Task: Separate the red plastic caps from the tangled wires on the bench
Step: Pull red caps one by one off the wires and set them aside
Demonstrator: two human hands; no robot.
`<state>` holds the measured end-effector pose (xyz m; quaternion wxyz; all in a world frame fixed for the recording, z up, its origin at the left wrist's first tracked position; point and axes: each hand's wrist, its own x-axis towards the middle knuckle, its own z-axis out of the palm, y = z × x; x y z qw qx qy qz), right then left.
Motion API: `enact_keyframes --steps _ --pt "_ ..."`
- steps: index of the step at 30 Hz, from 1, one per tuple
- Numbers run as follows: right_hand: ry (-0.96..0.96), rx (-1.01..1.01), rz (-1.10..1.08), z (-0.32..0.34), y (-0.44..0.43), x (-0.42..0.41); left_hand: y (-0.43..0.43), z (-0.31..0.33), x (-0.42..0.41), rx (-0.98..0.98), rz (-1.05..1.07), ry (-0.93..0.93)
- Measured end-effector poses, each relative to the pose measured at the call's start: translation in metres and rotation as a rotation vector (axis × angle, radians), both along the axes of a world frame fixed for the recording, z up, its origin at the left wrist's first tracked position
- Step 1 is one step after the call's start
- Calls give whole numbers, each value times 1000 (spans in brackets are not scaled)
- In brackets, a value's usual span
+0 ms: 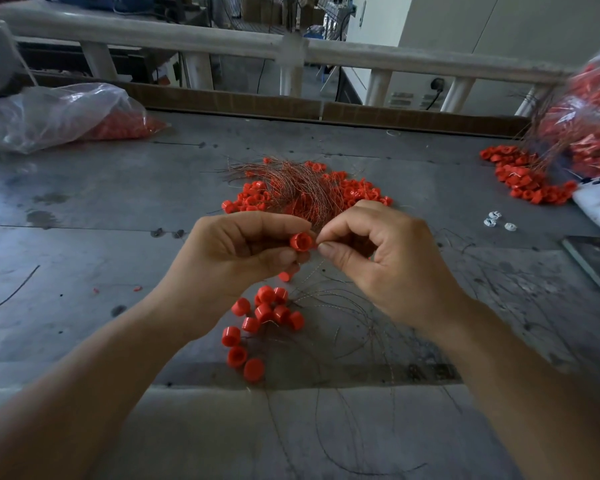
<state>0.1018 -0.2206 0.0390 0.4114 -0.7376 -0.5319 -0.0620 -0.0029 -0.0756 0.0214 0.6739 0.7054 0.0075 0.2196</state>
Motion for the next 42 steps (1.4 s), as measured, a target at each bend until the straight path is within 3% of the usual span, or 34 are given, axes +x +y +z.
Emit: enact_keyframes --steps 19,25,32,39,42 --pt "2 -35 20 0 -2 -1 0 0 -2 -19 -40 12" --pt "282 -34 71 2 -4 -1 3 -2 -1 -71 -41 7" --pt "559 -46 131 2 0 -5 0 -2 -3 -182 -204 -20" --pt "575 -81 176 0 1 -1 -3 -1 -3 -307 -270 50" --pt "425 -78 -5 0 -2 17 -5 -1 -2 -353 -234 67"
